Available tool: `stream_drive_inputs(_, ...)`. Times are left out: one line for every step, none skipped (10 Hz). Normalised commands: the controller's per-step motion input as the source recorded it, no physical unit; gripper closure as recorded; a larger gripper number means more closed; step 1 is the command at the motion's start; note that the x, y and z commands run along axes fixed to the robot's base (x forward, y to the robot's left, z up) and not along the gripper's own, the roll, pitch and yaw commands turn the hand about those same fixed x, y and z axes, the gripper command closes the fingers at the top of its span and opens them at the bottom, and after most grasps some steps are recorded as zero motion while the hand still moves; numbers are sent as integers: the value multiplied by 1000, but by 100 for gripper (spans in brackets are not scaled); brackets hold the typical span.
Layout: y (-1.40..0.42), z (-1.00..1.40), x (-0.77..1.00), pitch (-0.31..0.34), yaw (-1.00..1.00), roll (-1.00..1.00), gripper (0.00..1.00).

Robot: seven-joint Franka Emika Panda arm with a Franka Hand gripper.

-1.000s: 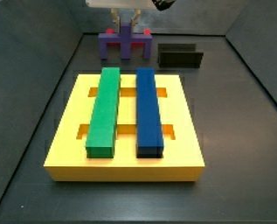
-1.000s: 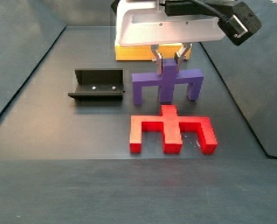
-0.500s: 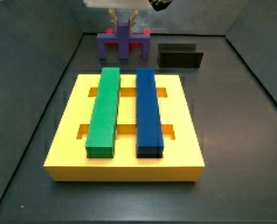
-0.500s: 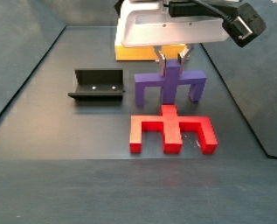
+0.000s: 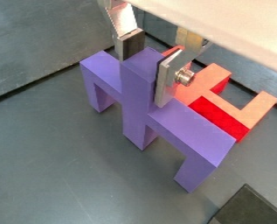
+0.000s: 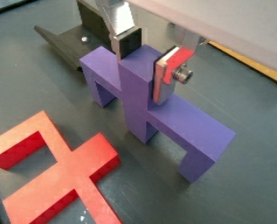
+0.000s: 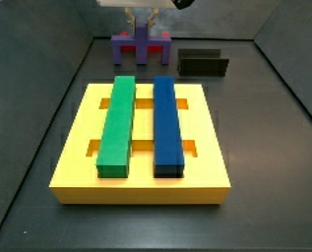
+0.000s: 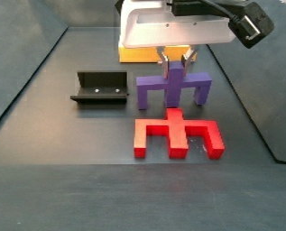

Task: Pick up the purple object. Move up. Move to above the board. Insert the purple object.
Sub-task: Pick up the purple object, then move up, then move to above the board.

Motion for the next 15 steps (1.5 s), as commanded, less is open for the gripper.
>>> stream_drive_inputs(0, 0, 0, 0, 0, 0, 100)
stream_drive_inputs(0, 833, 0, 0, 0, 0, 100)
stream_drive_inputs(-86, 771, -42, 52, -48, -10, 100)
stream_drive_inputs(-60, 546, -55, 75, -43, -3, 100)
stream_drive_inputs(-22, 186, 9, 40, -20, 15, 100)
stream_drive_inputs(0, 1400, 0, 0, 0, 0, 100)
stream_drive_inputs(3, 1400, -20, 23, 9, -6, 100)
stream_drive_inputs(-1, 1400, -51, 20, 1, 3, 100)
stream_drive_inputs(11, 1400, 16, 19, 4, 12, 100)
stream_drive_inputs(11, 944, 46, 68, 0, 8, 100)
stream_drive_inputs(1, 564, 41, 88, 0, 3, 100)
stream_drive_inputs(0, 251, 42, 77, -1, 5, 100)
stream_drive_inputs(-1400, 194, 143, 207, -434, -28, 100)
stream_drive_inputs(-1400, 175, 138, 200, -383, -4, 100)
stream_drive_inputs(-1400, 180, 143, 169, -223, -2, 100)
